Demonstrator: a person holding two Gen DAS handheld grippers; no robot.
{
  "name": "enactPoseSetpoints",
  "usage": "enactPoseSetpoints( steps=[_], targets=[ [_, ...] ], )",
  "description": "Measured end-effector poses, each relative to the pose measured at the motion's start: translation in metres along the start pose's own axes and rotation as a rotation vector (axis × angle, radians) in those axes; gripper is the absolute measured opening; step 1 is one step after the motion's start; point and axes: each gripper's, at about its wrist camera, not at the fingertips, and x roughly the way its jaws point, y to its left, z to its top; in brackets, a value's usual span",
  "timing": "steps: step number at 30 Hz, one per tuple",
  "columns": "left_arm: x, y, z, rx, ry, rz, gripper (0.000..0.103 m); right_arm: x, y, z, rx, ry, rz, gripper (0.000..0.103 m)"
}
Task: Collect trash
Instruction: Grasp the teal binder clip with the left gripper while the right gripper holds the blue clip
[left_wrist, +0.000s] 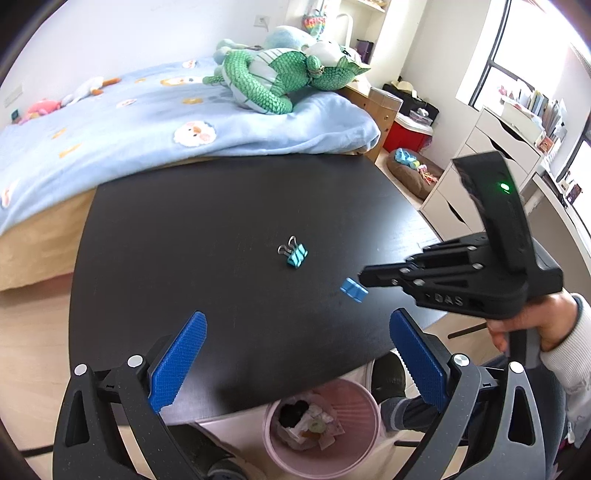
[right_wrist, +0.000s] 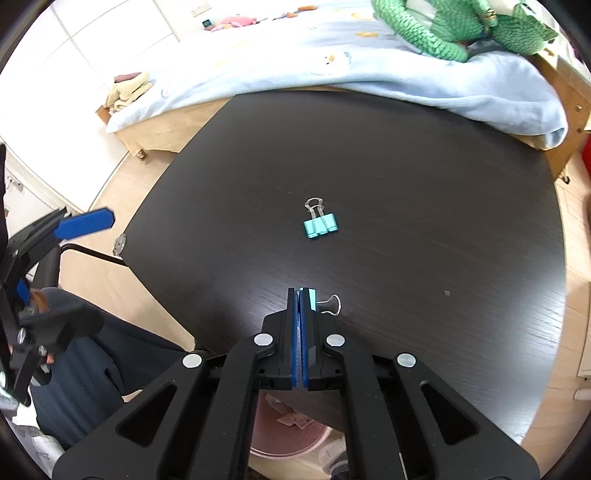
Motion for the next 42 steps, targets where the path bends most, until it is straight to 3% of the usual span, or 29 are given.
enactPoseSetpoints(
  steps=[15,22,31,33,37,42],
  targets=[
    [0.064,0.002,0.056,0.094,0.108,-0.050,0.095,-0.026,-0.024,-0.011,0.036,-0.024,-0.057,0.001],
    [0.099,0.003,0.064,0.102,0.153,-0.083,0.095,-0.029,-0.033,-0.016,0.051,-0.024,-0.066,0.001],
    [0.133,0.012,0.060,0.053,0.214,-0.107,0.057,-0.025,-0.042,-0.020,0.063,-0.018,-0.068,0.001],
    [0.135,0.013,0.059,0.046,0.216,-0.111,0.055,-0.023,-0.043,-0.020,0.065,-0.016,-0.067,0.001],
    [0.139,0.013,0.059,0.041,0.223,-0.116,0.041,-0.020,-0.044,-0.020,0.065,-0.012,-0.065,0.001],
    [0.140,0.013,0.059,0.042,0.225,-0.114,0.031,-0.018,-0.044,-0.021,0.064,-0.011,-0.061,0.001]
  ],
)
